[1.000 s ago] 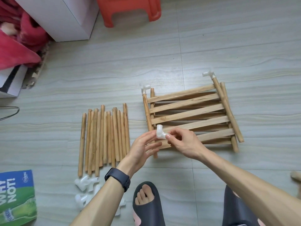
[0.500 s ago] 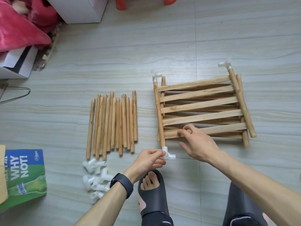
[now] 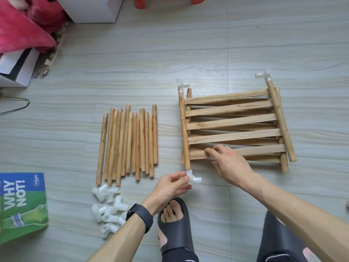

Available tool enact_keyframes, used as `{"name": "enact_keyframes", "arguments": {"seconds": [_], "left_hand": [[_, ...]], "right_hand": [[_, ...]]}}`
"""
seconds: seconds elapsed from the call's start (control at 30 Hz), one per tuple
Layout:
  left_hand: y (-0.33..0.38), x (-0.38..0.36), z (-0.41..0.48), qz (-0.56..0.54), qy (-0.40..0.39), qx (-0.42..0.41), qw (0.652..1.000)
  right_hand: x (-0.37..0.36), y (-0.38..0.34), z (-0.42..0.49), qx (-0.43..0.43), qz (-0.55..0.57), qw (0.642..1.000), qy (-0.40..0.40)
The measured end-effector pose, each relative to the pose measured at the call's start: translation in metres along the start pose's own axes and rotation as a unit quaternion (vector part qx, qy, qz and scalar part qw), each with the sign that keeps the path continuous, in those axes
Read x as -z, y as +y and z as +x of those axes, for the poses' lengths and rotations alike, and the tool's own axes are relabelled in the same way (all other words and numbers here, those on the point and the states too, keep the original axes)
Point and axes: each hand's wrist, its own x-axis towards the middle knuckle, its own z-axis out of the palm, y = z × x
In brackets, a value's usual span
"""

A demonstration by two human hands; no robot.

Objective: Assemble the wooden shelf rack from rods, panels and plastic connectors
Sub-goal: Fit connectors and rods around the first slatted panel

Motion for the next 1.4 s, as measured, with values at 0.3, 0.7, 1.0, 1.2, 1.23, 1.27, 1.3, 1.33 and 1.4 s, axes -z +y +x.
{"name": "enact_keyframes", "arguments": {"seconds": [0.3, 0.7, 1.0, 1.2, 1.23, 1.27, 1.3, 1.33, 1.4], "left_hand": [[-0.006, 0.001, 0.0, -0.042, -0.017, -0.004, 0.999], [-0.008, -0.008, -0.005, -0.161, -0.011, 0.039, 0.986], [-0.006, -0.009, -0.003, -0.075, -0.006, 0.01, 0.997], [-0.006, -0.001, -0.002, -0.074, -0.011, 0.013, 0.997], [-0.005, 0.002, -0.002, -0.084, -0.01, 0.017, 0.996], [-0.003, 0.006, -0.002, -0.096, -0.009, 0.02, 0.995], [-0.001, 0.01, -0.001, -0.103, -0.01, 0.022, 0.994], [0.001, 0.012, -0.001, -0.106, -0.012, 0.024, 0.994], [0.004, 0.012, -0.001, -0.103, -0.021, 0.03, 0.994]], "right_hand": [[-0.001, 0.002, 0.0, -0.006, 0.016, 1.0, 0.008], [-0.002, 0.004, 0.0, -0.01, 0.04, 0.999, 0.018], [-0.004, 0.003, 0.001, -0.015, 0.068, 0.997, 0.027], [-0.002, 0.004, 0.001, -0.011, 0.076, 0.997, 0.03], [-0.002, 0.004, 0.0, -0.011, 0.077, 0.997, 0.029], [-0.003, 0.004, 0.0, -0.011, 0.077, 0.997, 0.029], [-0.003, 0.004, 0.0, -0.011, 0.078, 0.996, 0.03], [-0.003, 0.004, 0.0, -0.011, 0.078, 0.996, 0.03], [-0.003, 0.004, 0.0, -0.012, 0.078, 0.996, 0.032]]}}
